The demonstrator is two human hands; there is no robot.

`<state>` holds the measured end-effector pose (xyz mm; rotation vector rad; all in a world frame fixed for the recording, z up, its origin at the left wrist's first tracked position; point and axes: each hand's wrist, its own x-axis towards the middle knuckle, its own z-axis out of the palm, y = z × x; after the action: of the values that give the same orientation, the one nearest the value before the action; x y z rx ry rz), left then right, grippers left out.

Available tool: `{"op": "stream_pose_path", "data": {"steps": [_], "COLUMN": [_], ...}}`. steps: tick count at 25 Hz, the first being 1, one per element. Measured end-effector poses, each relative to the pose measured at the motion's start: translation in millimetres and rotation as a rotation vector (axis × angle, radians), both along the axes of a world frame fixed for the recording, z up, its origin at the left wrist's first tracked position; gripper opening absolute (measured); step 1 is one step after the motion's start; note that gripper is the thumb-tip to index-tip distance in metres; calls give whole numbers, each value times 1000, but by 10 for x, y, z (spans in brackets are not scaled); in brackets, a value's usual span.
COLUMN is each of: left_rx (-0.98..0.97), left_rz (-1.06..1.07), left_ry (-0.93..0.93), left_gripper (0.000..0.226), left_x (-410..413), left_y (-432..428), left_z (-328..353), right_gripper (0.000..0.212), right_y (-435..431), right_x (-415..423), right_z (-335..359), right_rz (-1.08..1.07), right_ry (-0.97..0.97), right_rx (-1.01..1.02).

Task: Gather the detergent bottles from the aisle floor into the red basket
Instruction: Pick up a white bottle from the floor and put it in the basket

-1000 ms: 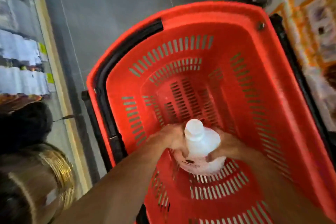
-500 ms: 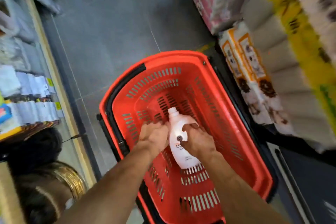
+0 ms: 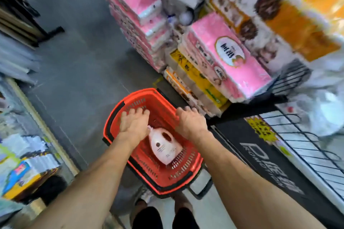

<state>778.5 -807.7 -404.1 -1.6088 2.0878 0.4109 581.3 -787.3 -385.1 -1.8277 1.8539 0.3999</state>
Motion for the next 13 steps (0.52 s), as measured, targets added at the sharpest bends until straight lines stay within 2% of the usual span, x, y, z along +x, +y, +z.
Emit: {"op": "stream_pose_path", "data": {"steps": [5,8,13], "left_rx": [-142,-220,-303], "left_rz": [-281,-461,-745], "left_ry": [47,57,143], "left_gripper": [61,61,59], "left_x": [-385,-756,-1722], "left_y": [170,267,709], "left_z": [1142,1622,2259], "right_gripper": [45,45,49], "right_y": [606,1031,2036], "right_x": [-327,-633,-1361], "right_z": [1182,1729,2379], "right_rz": [-195,-333,-598], "right_ry": [93,139,214], "right_rx": [-139,-221,-237]}}
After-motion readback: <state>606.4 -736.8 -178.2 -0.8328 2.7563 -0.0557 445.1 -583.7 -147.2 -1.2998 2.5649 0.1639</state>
